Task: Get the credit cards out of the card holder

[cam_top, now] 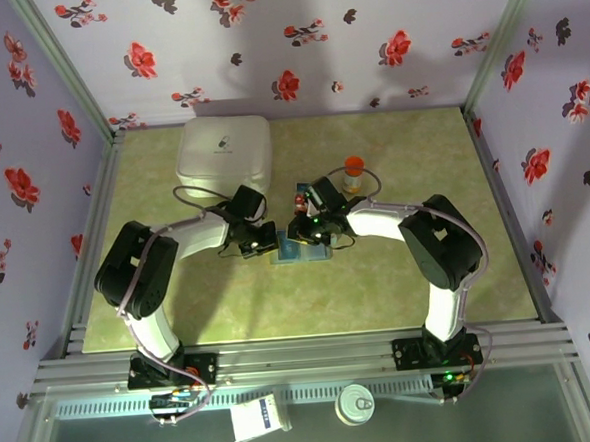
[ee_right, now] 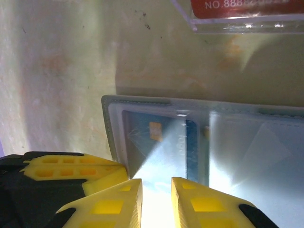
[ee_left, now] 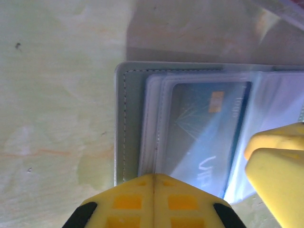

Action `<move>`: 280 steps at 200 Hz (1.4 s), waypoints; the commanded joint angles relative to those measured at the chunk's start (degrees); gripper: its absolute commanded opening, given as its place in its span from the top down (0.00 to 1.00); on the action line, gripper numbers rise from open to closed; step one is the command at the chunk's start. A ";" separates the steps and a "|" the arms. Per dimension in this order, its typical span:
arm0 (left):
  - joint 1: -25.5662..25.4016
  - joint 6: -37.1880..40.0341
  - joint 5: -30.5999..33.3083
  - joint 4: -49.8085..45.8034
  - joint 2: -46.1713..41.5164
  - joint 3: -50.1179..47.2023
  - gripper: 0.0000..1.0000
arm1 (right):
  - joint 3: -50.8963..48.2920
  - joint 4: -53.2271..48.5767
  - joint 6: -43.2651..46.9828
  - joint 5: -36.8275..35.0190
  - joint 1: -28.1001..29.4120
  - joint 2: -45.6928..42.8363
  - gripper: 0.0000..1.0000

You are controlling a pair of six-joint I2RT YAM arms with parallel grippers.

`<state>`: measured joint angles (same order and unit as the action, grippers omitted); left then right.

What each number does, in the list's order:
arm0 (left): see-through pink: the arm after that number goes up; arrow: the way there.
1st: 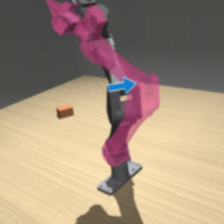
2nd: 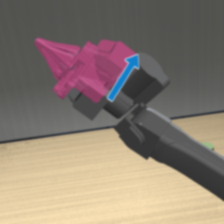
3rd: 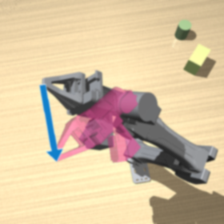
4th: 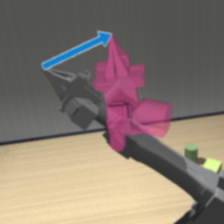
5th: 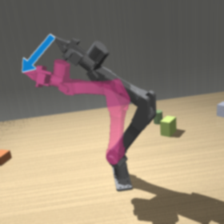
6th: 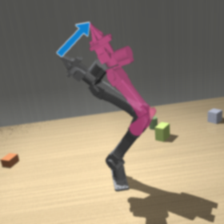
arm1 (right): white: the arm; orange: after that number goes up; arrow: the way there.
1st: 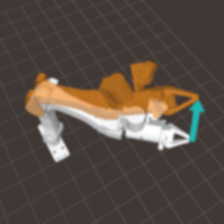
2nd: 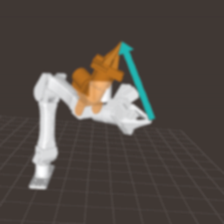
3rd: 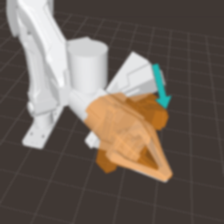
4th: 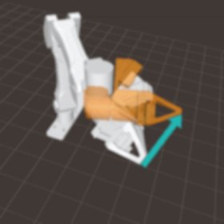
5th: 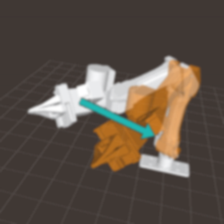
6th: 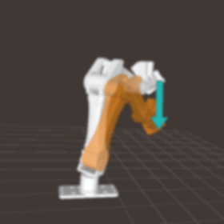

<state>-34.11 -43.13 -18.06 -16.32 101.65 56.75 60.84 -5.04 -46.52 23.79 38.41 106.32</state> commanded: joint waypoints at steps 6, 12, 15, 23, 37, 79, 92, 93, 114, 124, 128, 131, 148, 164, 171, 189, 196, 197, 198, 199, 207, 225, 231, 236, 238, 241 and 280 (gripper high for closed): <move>0.71 0.88 -0.13 -2.53 0.92 0.56 1.00 | 1.25 -1.72 1.21 -0.71 0.43 1.73 0.77; 0.75 0.89 -0.11 -2.58 0.88 0.51 1.00 | 1.21 -1.80 1.34 -0.78 0.43 1.77 0.78; 0.75 0.89 -0.13 -2.58 0.80 0.47 1.00 | 1.27 -1.90 1.42 -0.83 0.43 1.85 0.77; 0.82 0.88 -0.12 -2.64 0.79 0.47 1.00 | 1.30 -2.06 1.50 -0.97 0.43 1.87 0.77; 0.92 0.69 -0.04 -2.67 0.65 0.38 1.00 | 1.32 -2.09 1.61 -0.86 0.43 2.21 0.78; 0.97 0.73 -0.12 -2.58 0.90 0.38 1.00 | 1.48 -1.74 1.53 -0.15 0.43 3.18 0.80; 0.96 0.69 -0.11 -2.44 0.92 0.21 1.00 | 1.51 -1.37 1.29 0.44 0.43 3.46 0.81; 0.97 0.69 -0.08 -2.46 0.92 0.20 1.00 | 1.50 -1.33 1.32 0.41 0.43 3.50 0.81; 0.97 0.51 -0.28 -2.00 0.97 -0.12 1.00 | 1.52 -1.28 1.43 0.53 0.43 3.71 0.79; 0.97 0.42 -0.60 -1.85 1.17 -0.15 1.00 | 1.73 -1.01 1.44 1.19 0.43 4.09 0.79; 0.93 0.46 -0.69 -1.80 1.23 -0.15 1.00 | 1.77 -0.70 1.42 1.65 0.43 4.27 0.79; 0.94 0.47 -0.66 -1.71 1.28 -0.15 1.00 | 1.79 -0.41 1.36 2.10 0.42 4.37 0.79; 0.97 0.33 -0.74 -1.53 1.36 -0.32 1.00 | 1.66 1.25 0.83 3.69 0.43 4.47 0.79; 0.92 0.25 -0.72 -1.49 1.27 -0.33 1.00 | 1.31 1.34 0.80 3.26 0.43 4.05 0.79; 0.97 0.28 -0.81 -1.48 1.27 -0.33 1.00 | 1.02 1.39 0.89 3.04 0.43 3.72 0.79; 0.97 0.25 -0.73 -1.46 1.19 -0.41 1.00 | 1.38 -0.29 1.71 2.05 0.43 3.72 0.78; 0.95 0.26 -0.67 -1.52 1.03 -0.41 1.00 | 1.77 -1.71 2.06 1.26 0.43 3.94 0.78; 0.96 0.21 -0.71 -1.48 1.06 -0.41 1.00 | 1.84 -1.94 2.14 1.08 0.43 4.00 0.78; 0.97 0.23 -0.72 -1.46 1.08 -0.41 1.00 | 1.88 -2.18 2.18 0.95 0.43 3.99 0.78; 0.97 0.19 -0.69 -1.45 1.09 -0.41 1.00 | 1.94 -2.40 2.25 0.84 0.43 3.99 0.78; 0.96 0.23 -0.68 -1.37 0.99 -0.52 1.00 | 2.33 -4.07 2.64 -0.37 0.45 4.07 0.77; 0.97 0.22 -0.74 -1.39 0.75 -0.74 1.00 | 2.60 -6.84 3.30 -2.71 0.52 3.57 0.77; 0.92 0.21 -0.65 -1.40 0.63 -0.80 1.00 | 2.69 -7.44 3.64 -3.22 0.55 3.36 0.77; 0.95 0.19 -0.65 -1.38 0.54 -0.92 1.00 | 2.71 -7.89 3.84 -3.61 0.61 3.15 0.77; 0.94 0.23 -0.61 -1.40 0.50 -0.94 1.00 | 2.77 -8.06 3.88 -3.72 0.56 3.09 0.77; 0.95 0.23 -0.58 -1.39 0.47 -0.98 1.00 | 2.84 -8.32 3.97 -3.93 0.59 2.96 0.77; 0.97 0.04 -0.66 -1.24 0.44 -1.20 1.00 | 3.08 -8.72 4.16 -3.96 0.69 2.51 0.77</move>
<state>-33.45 -43.13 -18.63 -16.21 101.67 56.62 63.55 -9.30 -43.57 22.55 38.70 109.30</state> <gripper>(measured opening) 0.037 0.232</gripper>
